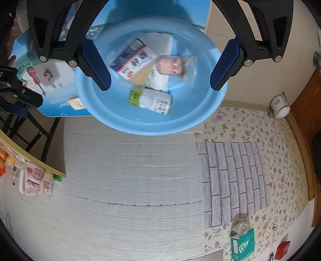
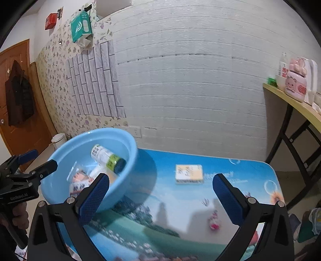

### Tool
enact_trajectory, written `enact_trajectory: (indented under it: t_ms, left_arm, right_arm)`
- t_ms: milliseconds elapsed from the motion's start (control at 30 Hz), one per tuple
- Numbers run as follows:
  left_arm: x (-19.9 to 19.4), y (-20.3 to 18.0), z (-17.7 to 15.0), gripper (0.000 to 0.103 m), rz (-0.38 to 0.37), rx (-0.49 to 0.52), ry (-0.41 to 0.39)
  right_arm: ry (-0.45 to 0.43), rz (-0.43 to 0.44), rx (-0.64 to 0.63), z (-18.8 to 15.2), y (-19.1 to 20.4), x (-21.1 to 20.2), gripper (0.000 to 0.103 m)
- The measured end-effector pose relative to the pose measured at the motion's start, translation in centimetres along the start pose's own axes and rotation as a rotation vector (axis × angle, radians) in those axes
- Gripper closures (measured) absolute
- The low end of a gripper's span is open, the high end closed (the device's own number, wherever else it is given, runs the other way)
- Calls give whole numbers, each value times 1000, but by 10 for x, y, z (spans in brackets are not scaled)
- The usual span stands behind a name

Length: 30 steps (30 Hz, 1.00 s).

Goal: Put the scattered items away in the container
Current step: 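Move both grippers back toward the tissue pack and figurine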

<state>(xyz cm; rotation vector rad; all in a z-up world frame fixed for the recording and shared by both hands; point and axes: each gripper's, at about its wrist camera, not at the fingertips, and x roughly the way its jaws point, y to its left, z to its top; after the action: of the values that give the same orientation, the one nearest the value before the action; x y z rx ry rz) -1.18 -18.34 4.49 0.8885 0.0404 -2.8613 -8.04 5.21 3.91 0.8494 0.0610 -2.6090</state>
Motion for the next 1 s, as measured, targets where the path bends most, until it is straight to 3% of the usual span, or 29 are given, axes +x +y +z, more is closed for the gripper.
enact_trajectory:
  t_ms: [200,467,700,1000]
  left_arm:
    - [-14,-31,-6,3,-40,45,-5]
    - [-29,-65,-21,3,-110,31,9]
    - [-27,-93,-40,3,-168,45,68]
    - [-17,-107,-52,3,-186,70,112]
  right_arm:
    - [18,-37,18,-24,-26,-22,0]
    - [44,-64,79,-59,-61,-40,0]
    - [85,-108,68,-75,-70,-39,0]
    - [93,-106,116,-85,-80,-29,1]
